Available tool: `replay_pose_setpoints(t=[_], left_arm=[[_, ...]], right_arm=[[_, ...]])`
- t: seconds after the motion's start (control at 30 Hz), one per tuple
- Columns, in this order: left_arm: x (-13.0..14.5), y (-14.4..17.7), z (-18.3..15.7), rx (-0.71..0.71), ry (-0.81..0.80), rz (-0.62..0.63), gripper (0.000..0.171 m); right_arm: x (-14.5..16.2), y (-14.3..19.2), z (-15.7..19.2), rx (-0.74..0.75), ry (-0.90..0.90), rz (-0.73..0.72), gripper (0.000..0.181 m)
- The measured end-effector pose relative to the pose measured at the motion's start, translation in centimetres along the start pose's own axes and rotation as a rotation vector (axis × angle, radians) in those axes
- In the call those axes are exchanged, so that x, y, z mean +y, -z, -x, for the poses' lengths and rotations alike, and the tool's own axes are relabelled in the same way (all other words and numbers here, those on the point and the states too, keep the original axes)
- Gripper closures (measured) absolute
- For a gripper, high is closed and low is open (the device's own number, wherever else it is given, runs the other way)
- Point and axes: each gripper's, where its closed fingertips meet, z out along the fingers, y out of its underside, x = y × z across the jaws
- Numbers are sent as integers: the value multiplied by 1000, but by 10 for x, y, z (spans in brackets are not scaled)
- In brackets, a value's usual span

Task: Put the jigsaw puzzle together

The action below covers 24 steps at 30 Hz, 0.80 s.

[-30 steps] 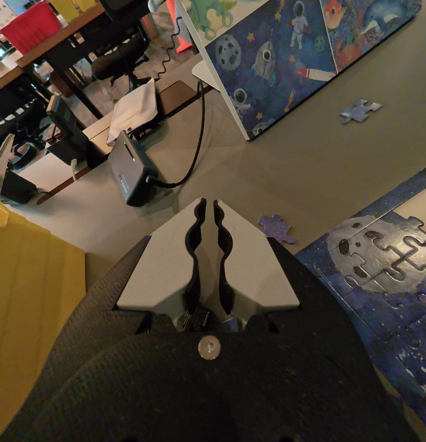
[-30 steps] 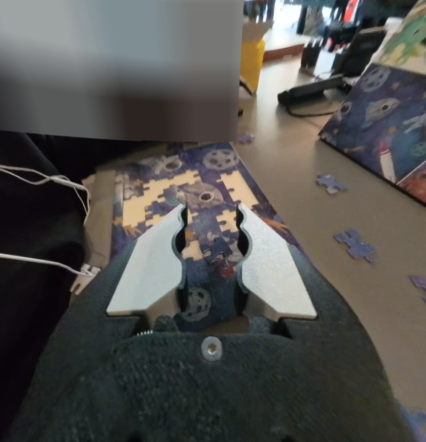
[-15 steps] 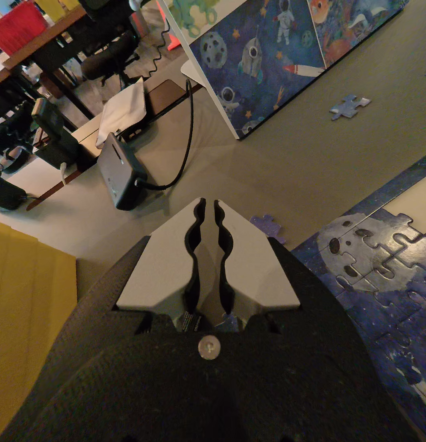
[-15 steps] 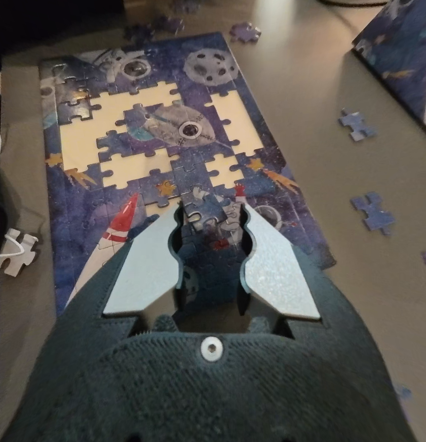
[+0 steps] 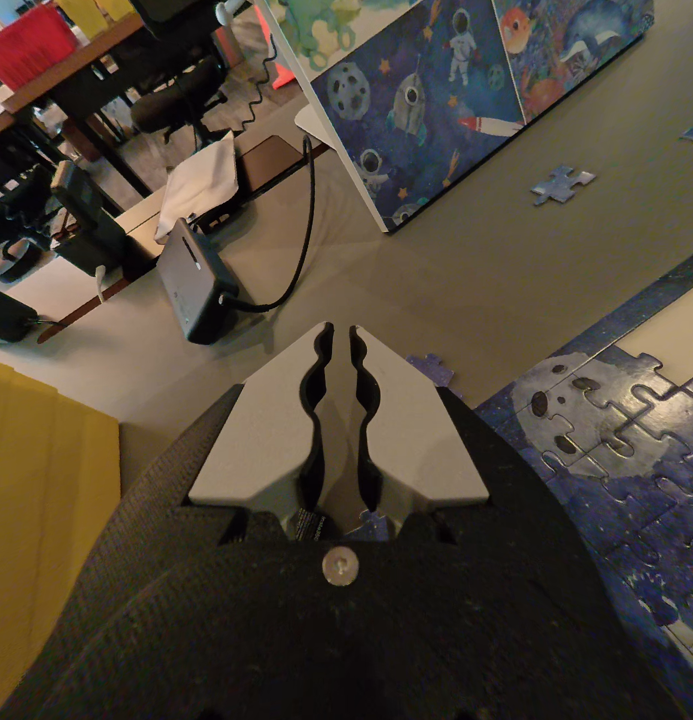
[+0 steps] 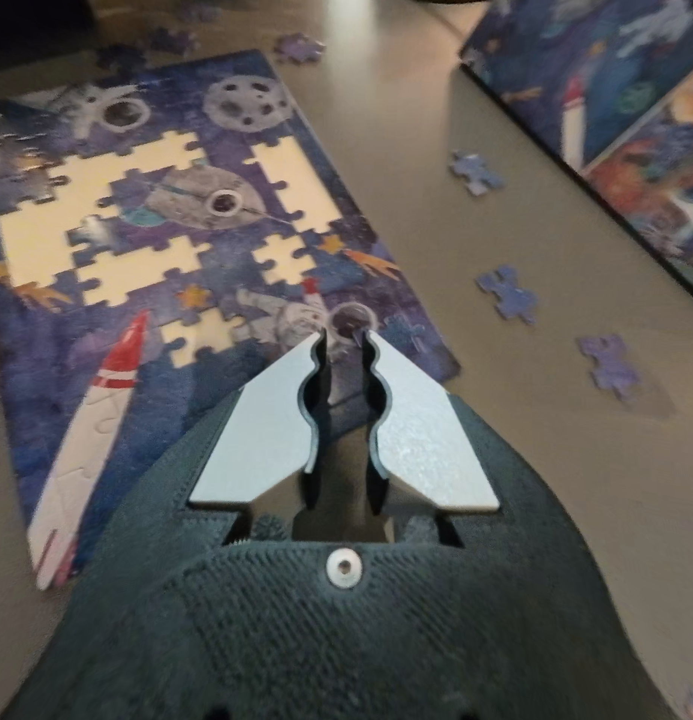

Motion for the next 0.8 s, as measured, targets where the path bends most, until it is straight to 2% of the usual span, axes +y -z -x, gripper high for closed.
replay_pose_setpoints(t=[0.13, 0.27, 0.37, 0.47, 0.67, 0.8], left_arm=[[-2, 0, -1, 2, -6, -4, 165], [-2, 0, -3, 6, -11, -1, 165], [-2, 0, -3, 7, -10, -1, 165], [-2, 0, -3, 7, -10, -2, 165], [-2, -1, -4, 8, -13, 0, 165], [-2, -1, -5, 10, -13, 2, 165]], right_arm=[[7, 5, -16, 30, -64, 4, 159], [0, 3, -9, 13, -42, -20, 158], [6, -4, -7, 24, -31, 26, 157], [10, -6, -15, 76, -43, 51, 160], [25, 10, -64, 327, -119, 96, 164], [20, 12, -63, 317, -122, 57, 158]])
